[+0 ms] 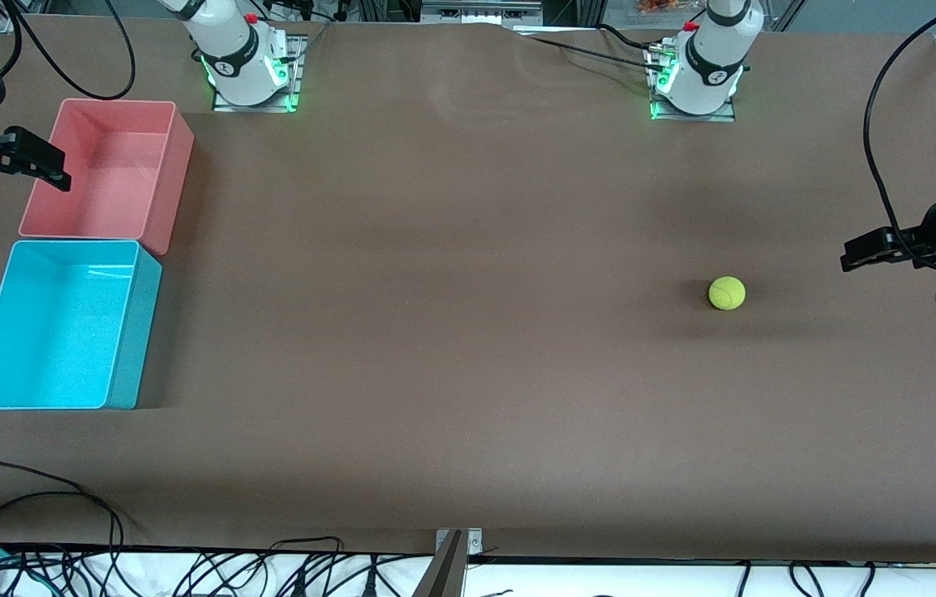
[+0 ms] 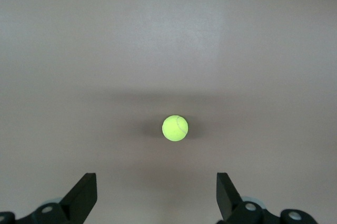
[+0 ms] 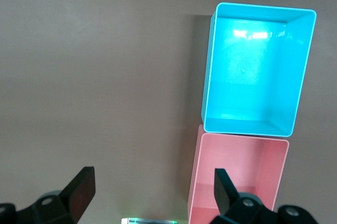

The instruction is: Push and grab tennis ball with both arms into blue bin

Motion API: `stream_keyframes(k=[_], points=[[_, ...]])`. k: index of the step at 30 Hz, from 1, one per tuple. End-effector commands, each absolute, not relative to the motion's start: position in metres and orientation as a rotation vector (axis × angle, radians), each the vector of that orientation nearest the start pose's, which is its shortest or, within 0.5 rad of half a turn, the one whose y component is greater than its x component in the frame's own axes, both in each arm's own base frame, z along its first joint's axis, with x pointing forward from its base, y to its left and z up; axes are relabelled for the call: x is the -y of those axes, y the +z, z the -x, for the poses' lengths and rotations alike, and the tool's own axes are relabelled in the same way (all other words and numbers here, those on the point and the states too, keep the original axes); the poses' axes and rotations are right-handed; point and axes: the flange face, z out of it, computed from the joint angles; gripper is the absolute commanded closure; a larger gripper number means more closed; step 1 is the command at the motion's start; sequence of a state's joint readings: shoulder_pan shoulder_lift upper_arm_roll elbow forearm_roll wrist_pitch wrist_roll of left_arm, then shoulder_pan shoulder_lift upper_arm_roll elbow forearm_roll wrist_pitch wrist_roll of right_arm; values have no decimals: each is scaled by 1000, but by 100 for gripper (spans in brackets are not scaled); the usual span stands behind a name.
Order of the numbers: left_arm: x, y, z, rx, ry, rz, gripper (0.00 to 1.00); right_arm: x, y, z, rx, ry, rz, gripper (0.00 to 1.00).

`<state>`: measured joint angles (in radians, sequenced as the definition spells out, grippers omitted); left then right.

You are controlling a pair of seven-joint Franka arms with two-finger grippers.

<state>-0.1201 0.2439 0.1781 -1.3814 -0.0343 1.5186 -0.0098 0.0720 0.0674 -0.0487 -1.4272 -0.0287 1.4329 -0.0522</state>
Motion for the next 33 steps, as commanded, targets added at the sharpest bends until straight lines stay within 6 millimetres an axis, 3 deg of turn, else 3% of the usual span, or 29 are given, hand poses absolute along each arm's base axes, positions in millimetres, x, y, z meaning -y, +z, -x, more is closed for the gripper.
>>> stream_keyframes(k=[1, 10, 18, 21, 29, 33], points=[[-19, 569, -618, 82, 173, 3152, 0, -11, 650, -559, 138, 94, 3180, 0], [-20, 569, -618, 82, 173, 3145, 1, -12, 651, -559, 141, 91, 3180, 0], [-20, 570, -618, 84, 170, 3144, 22, -12, 651, -559, 143, 92, 3180, 0], [-20, 570, -618, 89, 170, 3144, 38, -12, 651, -559, 143, 92, 3180, 0], [-20, 570, -618, 125, 173, 3141, 99, -13, 651, -559, 146, 89, 3180, 0], [-20, 568, -616, 130, 207, 3139, 100, -13, 651, -559, 146, 89, 3178, 0]])
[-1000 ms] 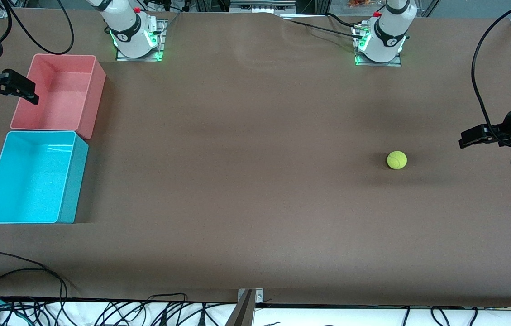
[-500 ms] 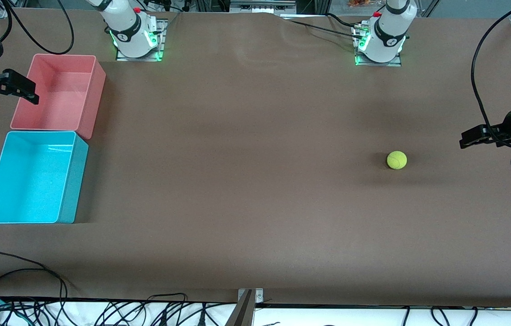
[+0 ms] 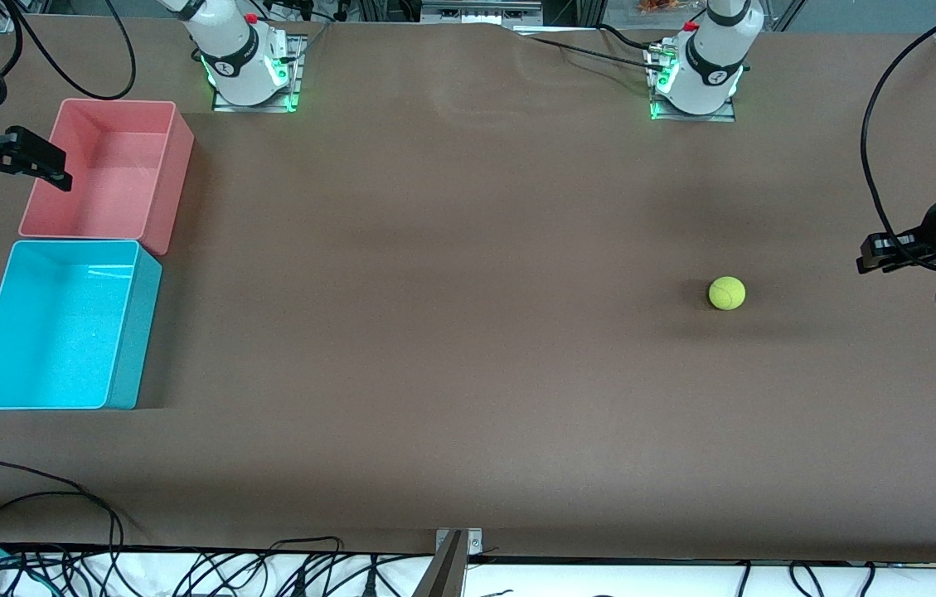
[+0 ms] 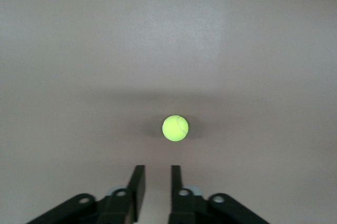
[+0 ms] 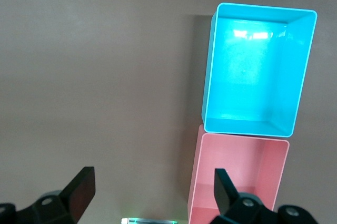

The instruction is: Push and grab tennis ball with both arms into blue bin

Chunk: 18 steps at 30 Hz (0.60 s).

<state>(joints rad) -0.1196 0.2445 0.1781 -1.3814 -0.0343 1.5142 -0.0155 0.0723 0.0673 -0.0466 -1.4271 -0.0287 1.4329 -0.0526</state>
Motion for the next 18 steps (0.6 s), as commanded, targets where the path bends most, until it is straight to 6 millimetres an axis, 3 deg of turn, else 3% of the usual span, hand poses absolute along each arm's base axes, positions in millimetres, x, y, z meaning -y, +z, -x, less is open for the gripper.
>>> stream_keyframes(k=[1, 8, 12, 18], points=[[-20, 568, -615, 134, 211, 3141, 100, -13, 651, -559, 146, 89, 3180, 0], [-23, 567, -614, 218, 226, 3130, 100, -13, 651, -559, 146, 89, 3178, 0], [-23, 564, -614, 504, 233, 3080, 100, -13, 651, -559, 146, 89, 3180, 0], [-26, 540, -618, 1121, 288, 2870, 100, -13, 651, -559, 146, 89, 3180, 0]])
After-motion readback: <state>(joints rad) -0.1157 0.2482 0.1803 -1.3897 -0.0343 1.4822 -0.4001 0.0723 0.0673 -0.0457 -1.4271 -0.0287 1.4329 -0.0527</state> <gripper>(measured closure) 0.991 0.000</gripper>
